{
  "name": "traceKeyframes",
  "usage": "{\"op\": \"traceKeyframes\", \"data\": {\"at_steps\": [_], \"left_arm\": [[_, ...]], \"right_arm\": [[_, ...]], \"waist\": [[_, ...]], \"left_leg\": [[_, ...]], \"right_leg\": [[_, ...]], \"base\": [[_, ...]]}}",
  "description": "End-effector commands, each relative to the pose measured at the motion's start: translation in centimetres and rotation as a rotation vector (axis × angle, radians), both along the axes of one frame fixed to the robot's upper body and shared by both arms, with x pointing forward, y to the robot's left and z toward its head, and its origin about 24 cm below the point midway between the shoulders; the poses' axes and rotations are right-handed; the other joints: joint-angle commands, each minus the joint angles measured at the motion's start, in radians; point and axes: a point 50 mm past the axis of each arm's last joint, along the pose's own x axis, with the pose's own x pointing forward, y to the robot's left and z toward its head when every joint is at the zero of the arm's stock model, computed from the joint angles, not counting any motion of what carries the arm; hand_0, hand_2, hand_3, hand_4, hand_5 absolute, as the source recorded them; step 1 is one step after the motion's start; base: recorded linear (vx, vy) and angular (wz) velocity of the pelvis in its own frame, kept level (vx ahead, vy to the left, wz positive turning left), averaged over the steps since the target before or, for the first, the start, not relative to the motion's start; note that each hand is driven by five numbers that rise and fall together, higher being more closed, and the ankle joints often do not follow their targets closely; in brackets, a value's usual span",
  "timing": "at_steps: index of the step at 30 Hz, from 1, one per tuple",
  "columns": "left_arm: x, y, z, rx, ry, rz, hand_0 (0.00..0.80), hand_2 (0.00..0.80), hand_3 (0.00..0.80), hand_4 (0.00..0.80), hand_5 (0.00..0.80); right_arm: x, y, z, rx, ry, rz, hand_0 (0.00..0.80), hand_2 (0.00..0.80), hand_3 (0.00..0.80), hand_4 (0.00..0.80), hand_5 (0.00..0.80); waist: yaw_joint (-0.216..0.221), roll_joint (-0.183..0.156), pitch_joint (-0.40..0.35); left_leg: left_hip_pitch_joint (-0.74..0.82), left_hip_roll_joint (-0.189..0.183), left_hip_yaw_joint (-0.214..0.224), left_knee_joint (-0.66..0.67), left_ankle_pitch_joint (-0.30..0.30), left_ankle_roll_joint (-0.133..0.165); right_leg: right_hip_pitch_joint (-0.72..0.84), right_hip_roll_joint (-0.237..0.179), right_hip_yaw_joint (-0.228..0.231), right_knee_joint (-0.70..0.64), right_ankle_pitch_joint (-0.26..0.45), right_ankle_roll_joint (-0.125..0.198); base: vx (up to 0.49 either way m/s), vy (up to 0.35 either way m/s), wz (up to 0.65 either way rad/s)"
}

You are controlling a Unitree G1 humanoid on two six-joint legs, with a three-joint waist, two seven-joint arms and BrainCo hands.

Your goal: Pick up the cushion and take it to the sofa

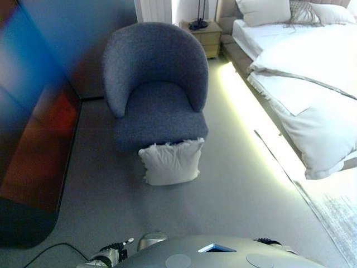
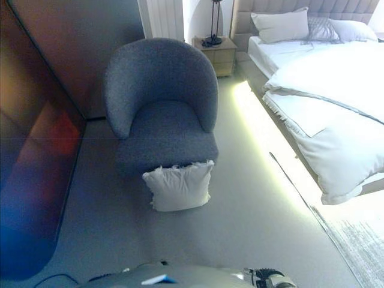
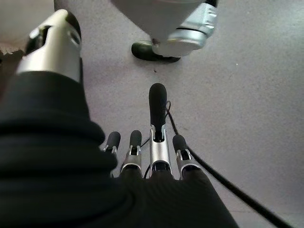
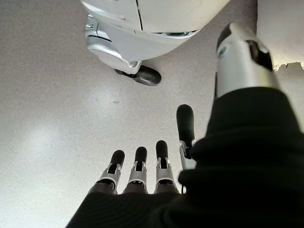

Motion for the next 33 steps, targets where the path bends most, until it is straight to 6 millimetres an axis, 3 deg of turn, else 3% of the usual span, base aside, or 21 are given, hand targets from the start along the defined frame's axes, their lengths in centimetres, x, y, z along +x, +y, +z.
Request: {"op": "traceKeyframes", "data": {"at_steps": [1, 3, 5, 9, 13, 16, 20, 22, 25, 28, 30, 33], "left_arm": [[2.0, -0.7, 0.0, -0.025, -0.063, 0.028, 0.000, 0.000, 0.000, 0.000, 0.000], [1.9, -0.8, -0.1, -0.032, -0.065, 0.044, 0.000, 0.000, 0.000, 0.000, 0.000], [1.7, -0.8, -0.1, -0.028, -0.070, 0.062, 0.000, 0.000, 0.000, 0.000, 0.000], [1.1, -0.4, -0.1, -0.025, -0.065, 0.063, 0.000, 0.000, 0.000, 0.000, 0.000], [-0.1, -0.6, -0.2, -0.038, -0.039, 0.084, 0.000, 0.000, 0.000, 0.000, 0.000], [-1.2, -0.6, -0.3, -0.032, -0.012, 0.085, 0.000, 0.000, 0.000, 0.000, 0.000], [-1.7, -0.7, -0.3, -0.033, 0.005, 0.079, 0.000, 0.000, 0.000, 0.000, 0.000], [-1.6, -0.8, -0.3, -0.043, 0.009, 0.073, 0.000, 0.000, 0.000, 0.000, 0.000], [-1.0, -0.1, -0.1, -0.037, -0.003, 0.062, 0.000, 0.000, 0.000, 0.000, 0.000], [-0.3, 0.8, 0.2, -0.025, -0.023, 0.067, 0.000, 0.000, 0.000, 0.000, 0.000], [0.4, 1.6, 0.4, -0.005, -0.042, 0.067, 0.000, 0.000, 0.000, 0.000, 0.000], [2.0, 2.5, 0.9, 0.028, -0.072, 0.049, 0.000, 0.000, 0.000, 0.000, 0.000]], "right_arm": [[2.5, -1.6, 0.9, -0.071, -0.026, 0.052, 0.000, 0.000, 0.000, 0.000, 0.000], [2.6, -2.1, 1.0, -0.080, -0.026, 0.052, 0.000, 0.000, 0.000, 0.000, 0.000], [2.6, -2.3, 1.1, -0.079, -0.025, 0.063, 0.000, 0.000, 0.000, 0.000, 0.000], [2.0, -2.5, 1.0, -0.086, -0.021, 0.059, 0.000, 0.000, 0.000, 0.000, 0.000], [1.0, -2.3, 0.8, -0.082, 0.009, 0.067, 0.000, 0.000, 0.000, 0.000, 0.000], [0.6, -2.0, 0.6, -0.081, 0.035, 0.071, 0.000, 0.000, 0.000, 0.000, 0.000], [0.6, -2.2, 0.7, -0.093, 0.062, 0.066, 0.000, 0.000, 0.000, 0.000, 0.000], [0.7, -2.4, 0.8, -0.093, 0.073, 0.052, 0.000, 0.000, 0.000, 0.000, 0.000], [0.6, -2.0, 0.7, -0.095, 0.071, 0.029, 0.000, 0.000, 0.000, 0.000, 0.000], [0.0, -1.6, 0.4, -0.077, 0.068, 0.023, 0.000, 0.000, 0.000, 0.000, 0.000], [0.1, -1.0, 0.3, -0.071, 0.048, 0.041, 0.000, 0.000, 0.000, 0.000, 0.000], [1.3, -0.7, 0.4, -0.062, -0.017, 0.030, 0.000, 0.000, 0.000, 0.000, 0.000]], "waist": [[0.019, -0.054, 0.077], [0.033, -0.044, 0.096], [0.048, -0.025, 0.108], [0.059, 0.018, 0.093], [0.083, 0.032, 0.060], [0.103, 0.032, 0.037], [0.108, 0.036, 0.030], [0.111, 0.032, 0.033], [0.111, 0.023, 0.038], [0.107, -0.018, 0.017], [0.113, -0.042, -0.005], [0.102, -0.035, -0.013]], "left_leg": [[-0.197, -0.026, -0.039, 0.438, -0.030, 0.054], [-0.248, -0.051, -0.057, 0.447, -0.004, 0.053], [-0.265, -0.068, -0.052, 0.358, 0.040, 0.043], [-0.258, -0.046, 0.027, 0.078, 0.127, 0.028], [-0.234, -0.027, 0.032, -0.140, 0.181, 0.014], [-0.277, 0.006, 0.000, -0.196, 0.174, -0.010], [-0.292, 0.050, -0.017, -0.196, 0.173, -0.017], [-0.285, 0.059, -0.007, -0.196, 0.143, -0.002], [-0.307, 0.055, 0.024, -0.146, 0.167, 0.007], [-0.326, 0.002, 0.032, -0.027, 0.107, 0.069], [-0.308, -0.044, 0.021, -0.027, 0.062, 0.116], [-0.221, -0.075, 0.005, -0.061, 0.028, 0.141]], "right_leg": [[-0.012, -0.016, -0.011, 0.043, -0.028, -0.057], [0.006, -0.005, -0.002, 0.049, -0.041, -0.059], [0.043, 0.023, 0.017, 0.048, -0.071, -0.058], [0.126, 0.082, 0.045, 0.057, -0.147, -0.055], [0.228, 0.106, 0.092, 0.045, -0.219, -0.056], [0.290, 0.108, 0.124, 0.040, -0.286, -0.060], [0.308, 0.095, 0.138, 0.064, -0.342, -0.061], [0.302, 0.067, 0.131, 0.092, -0.348, -0.048], [0.290, 0.020, 0.111, 0.176, -0.348, -0.007], [0.269, -0.041, 0.098, 0.274, -0.226, 0.060], [0.217, -0.086, 0.084, 0.408, -0.069, 0.112], [0.043, -0.127, 0.078, 0.613, 0.080, 0.117]], "base": [[-0.062, -0.082, -0.28], [0.028, -0.012, -0.34], [0.126, 0.022, -0.16], [0.260, 0.034, -0.18], [0.402, 0.071, 0.04], [0.459, 0.098, 0.11], [0.413, 0.138, -0.13], [0.495, 0.234, -0.58], [0.483, 0.256, -0.53], [0.478, 0.245, -0.15], [0.454, 0.228, -0.02], [0.412, 0.198, 0.03]]}}
